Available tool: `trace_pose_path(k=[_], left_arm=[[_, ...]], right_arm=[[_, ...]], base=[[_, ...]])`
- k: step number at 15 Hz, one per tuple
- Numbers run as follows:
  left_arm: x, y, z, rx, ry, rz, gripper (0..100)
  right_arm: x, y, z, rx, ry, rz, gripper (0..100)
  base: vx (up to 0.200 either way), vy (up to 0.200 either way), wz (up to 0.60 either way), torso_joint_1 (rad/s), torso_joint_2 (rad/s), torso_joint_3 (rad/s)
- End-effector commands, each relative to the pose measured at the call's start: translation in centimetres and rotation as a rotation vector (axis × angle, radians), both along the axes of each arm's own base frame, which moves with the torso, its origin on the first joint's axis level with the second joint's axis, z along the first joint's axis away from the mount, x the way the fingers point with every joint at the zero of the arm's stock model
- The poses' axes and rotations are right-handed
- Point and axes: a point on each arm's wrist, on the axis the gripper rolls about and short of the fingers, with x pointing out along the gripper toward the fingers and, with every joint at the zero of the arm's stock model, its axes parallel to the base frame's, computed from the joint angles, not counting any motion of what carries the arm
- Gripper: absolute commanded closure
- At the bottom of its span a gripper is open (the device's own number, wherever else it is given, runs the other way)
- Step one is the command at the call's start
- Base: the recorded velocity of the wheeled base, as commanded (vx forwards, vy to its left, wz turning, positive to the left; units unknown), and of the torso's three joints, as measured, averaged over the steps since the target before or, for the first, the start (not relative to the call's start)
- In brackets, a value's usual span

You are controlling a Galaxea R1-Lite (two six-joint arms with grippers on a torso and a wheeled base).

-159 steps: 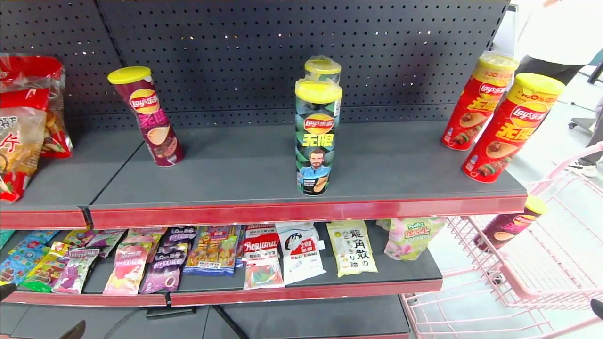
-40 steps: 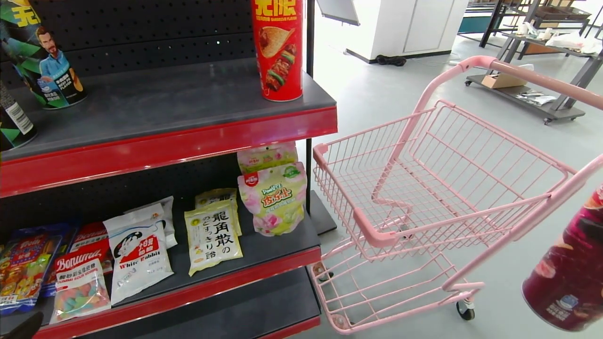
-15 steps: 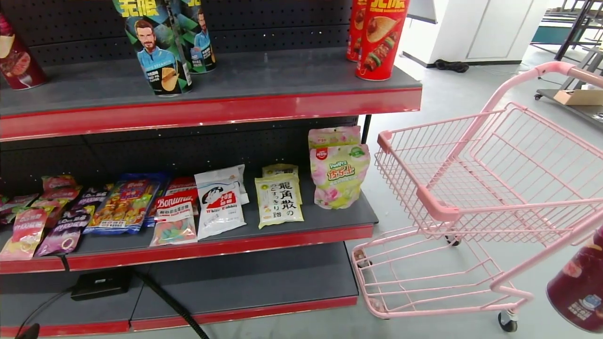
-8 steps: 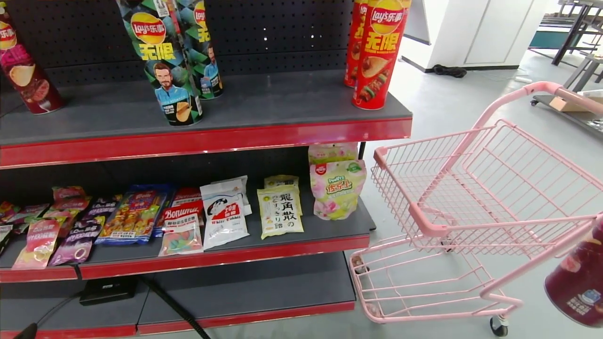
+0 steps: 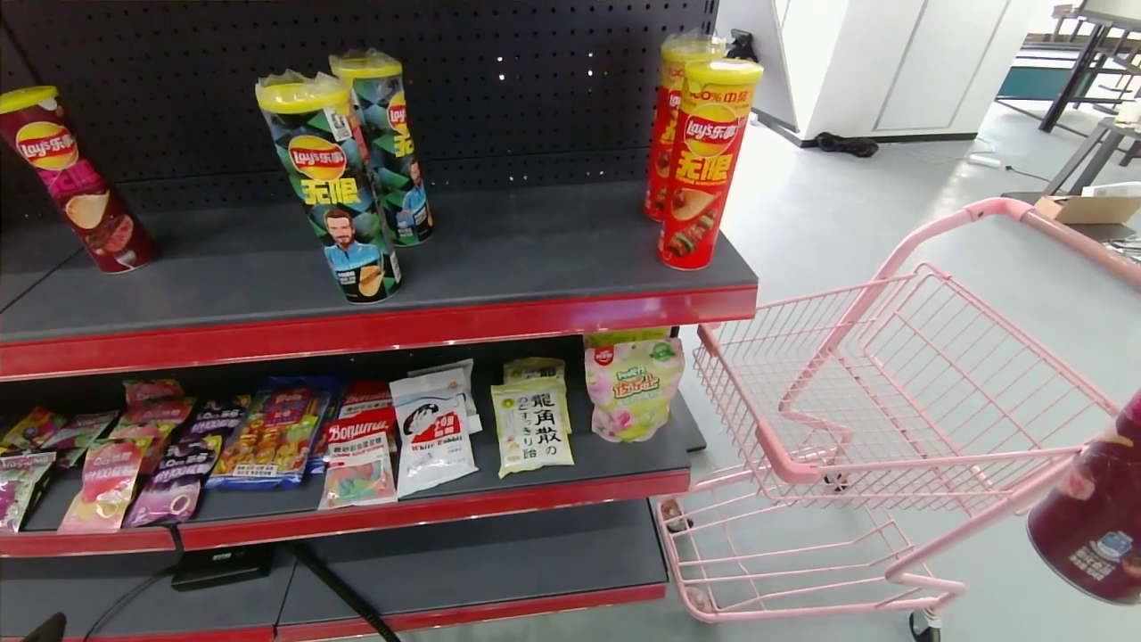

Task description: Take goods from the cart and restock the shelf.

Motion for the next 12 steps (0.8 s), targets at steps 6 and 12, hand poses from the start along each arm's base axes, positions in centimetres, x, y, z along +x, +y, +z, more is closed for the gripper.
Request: trace_pose_path(k=[6, 12], left_arm=[[0.00, 0.00, -0.04, 0.000, 0.001, -0.002, 0], [0.01, -0.01, -0.08, 0.000, 0.002, -0.003, 0]], right_arm=[[0.51, 0.12, 0.15, -0.004, 0.009, -0.003, 100], [1.06, 0.22, 0.21, -0.003, 0.003, -0.013, 100]], base=[[0.000, 0.000, 0.00, 0.212, -0.54, -0.338], [0.000, 0.000, 0.30, 0.056, -0.13, -0.077]])
